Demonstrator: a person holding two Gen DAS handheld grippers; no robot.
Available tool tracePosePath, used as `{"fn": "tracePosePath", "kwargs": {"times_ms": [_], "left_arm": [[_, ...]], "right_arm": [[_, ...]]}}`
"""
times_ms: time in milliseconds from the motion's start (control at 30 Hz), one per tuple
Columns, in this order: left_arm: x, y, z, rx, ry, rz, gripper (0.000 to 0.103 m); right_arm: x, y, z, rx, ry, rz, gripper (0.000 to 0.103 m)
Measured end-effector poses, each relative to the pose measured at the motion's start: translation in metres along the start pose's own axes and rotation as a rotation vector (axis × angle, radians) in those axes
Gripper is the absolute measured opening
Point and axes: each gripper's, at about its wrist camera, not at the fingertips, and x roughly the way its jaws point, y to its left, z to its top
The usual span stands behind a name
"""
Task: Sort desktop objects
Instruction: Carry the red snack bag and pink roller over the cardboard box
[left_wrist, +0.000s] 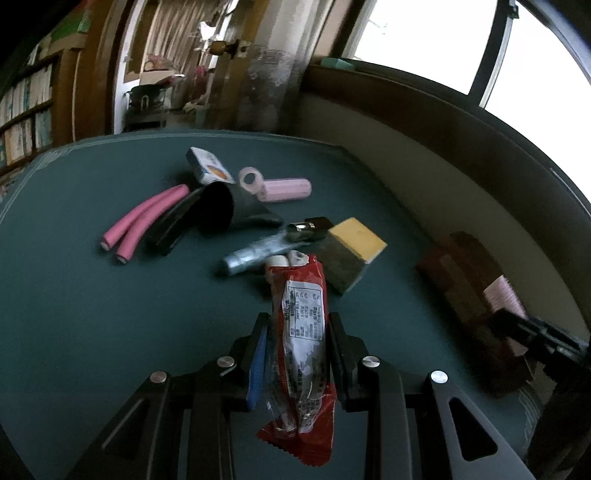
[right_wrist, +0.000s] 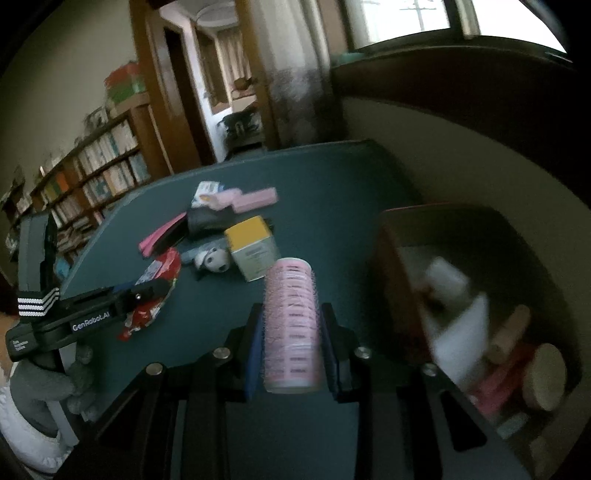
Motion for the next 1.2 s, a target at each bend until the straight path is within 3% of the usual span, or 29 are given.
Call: {"fn": "tracePosePath", "kwargs": {"times_ms": [467,867,1200], "left_arm": [[0.009,-0.077,0.003,0.127,0.032,-0.076,0.031],[0.025,-0.142,0.007,0.233,0.062,-0.132,0.031],[0.025,-0.172,0.01,0.273,0.064,-0.159,0.031]], "right_arm": [[-0.043,-0.095,-0.013,0.143,-0.059,-0.156,0.032],[-0.042,-0.124,-0.022,0.181,-0.054,-0.142,0.032],[-0.037,-0.135,-0.022,0.178,-0.051,-0.128,0.033]]}}
